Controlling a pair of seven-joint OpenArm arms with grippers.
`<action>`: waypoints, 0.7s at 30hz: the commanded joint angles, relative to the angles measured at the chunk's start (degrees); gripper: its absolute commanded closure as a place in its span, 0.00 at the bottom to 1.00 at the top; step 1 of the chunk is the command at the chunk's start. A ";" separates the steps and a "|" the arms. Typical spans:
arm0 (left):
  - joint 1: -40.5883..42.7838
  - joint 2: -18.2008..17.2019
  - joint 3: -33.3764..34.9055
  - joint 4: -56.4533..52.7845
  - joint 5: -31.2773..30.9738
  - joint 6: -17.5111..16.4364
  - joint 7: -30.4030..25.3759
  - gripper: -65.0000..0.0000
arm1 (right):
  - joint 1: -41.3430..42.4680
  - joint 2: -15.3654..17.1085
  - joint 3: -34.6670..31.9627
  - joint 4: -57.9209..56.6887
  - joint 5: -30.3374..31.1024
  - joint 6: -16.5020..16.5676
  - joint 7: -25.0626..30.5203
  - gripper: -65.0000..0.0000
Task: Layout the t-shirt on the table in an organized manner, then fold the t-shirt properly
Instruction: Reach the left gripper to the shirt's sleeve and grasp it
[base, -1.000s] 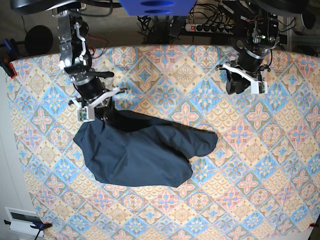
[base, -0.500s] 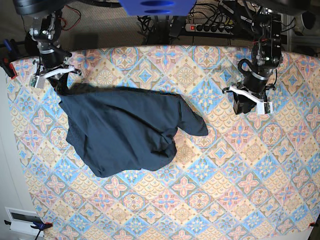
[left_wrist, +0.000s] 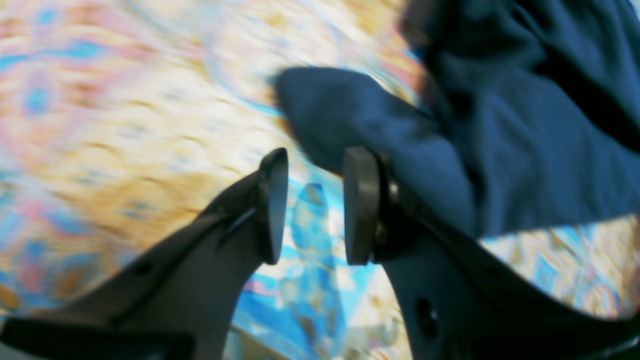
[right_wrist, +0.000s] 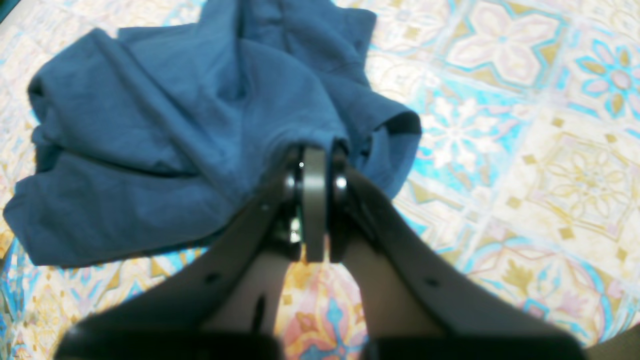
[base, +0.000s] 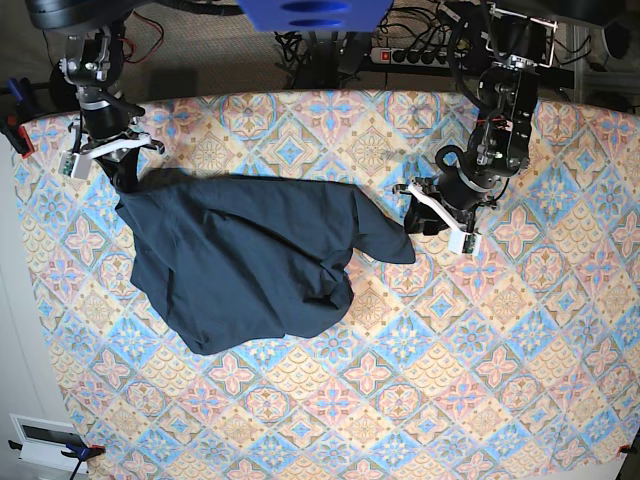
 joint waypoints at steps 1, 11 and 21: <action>-0.41 -0.63 0.00 1.12 -0.46 -1.47 0.00 0.69 | 0.00 0.57 0.34 0.93 0.26 0.40 1.50 1.00; -4.63 -0.63 4.13 -0.90 -0.37 -7.27 7.64 0.68 | 0.35 0.57 0.25 0.93 0.26 0.40 1.50 1.00; -14.03 2.80 9.23 -11.89 0.16 -7.27 7.56 0.69 | 0.35 0.57 0.25 0.93 0.26 0.40 1.50 1.00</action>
